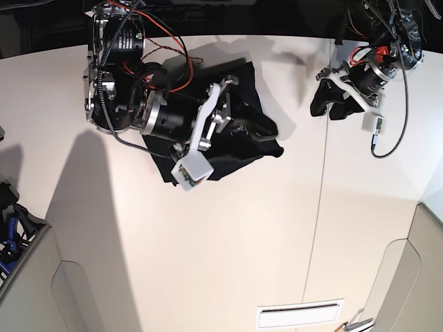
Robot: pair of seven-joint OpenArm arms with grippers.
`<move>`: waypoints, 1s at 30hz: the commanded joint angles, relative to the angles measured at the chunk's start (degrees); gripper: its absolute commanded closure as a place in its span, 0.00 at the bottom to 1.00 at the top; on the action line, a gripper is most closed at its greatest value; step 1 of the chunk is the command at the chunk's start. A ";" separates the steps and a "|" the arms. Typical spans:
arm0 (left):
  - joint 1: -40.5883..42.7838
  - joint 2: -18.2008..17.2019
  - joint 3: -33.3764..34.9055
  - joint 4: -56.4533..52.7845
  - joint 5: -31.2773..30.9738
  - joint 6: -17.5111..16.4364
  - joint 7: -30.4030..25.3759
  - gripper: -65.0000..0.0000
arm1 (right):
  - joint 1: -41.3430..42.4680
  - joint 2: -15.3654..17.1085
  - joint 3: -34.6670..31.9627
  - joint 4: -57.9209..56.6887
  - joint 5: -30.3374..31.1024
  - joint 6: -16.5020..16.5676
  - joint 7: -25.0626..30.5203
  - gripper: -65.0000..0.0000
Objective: Fold the T-shirt properly
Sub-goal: 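Lift the right gripper's end and carry it over toward the left gripper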
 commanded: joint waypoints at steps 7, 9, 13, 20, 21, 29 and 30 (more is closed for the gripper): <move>1.36 -0.46 -4.17 9.90 -11.85 -0.89 4.02 0.85 | 3.54 -0.28 12.31 1.01 -7.76 -0.70 4.20 1.00; 2.25 -0.46 -4.17 12.37 -13.86 -0.89 4.00 0.91 | 3.30 -0.28 15.67 0.81 -7.02 -0.70 4.13 1.00; 3.08 -0.44 -4.15 15.72 -15.85 -0.89 4.07 0.91 | 0.68 -0.28 17.59 -1.16 -3.89 -0.66 3.13 1.00; 2.89 0.66 -1.51 15.87 -15.93 -0.89 3.98 0.91 | -4.37 -0.28 12.04 -13.44 -2.97 0.04 3.15 1.00; 2.89 0.83 -0.85 15.87 -15.69 -0.89 3.98 0.91 | -4.44 -0.28 10.71 -15.32 -2.99 0.04 3.15 1.00; 2.91 0.96 1.44 15.87 -13.00 -0.89 3.98 0.91 | -4.13 -0.31 0.31 -18.58 0.28 0.44 3.80 1.00; 2.89 0.96 1.44 15.87 -13.00 -0.89 3.96 0.91 | -3.89 -0.31 -0.50 -18.38 0.96 0.44 3.78 1.00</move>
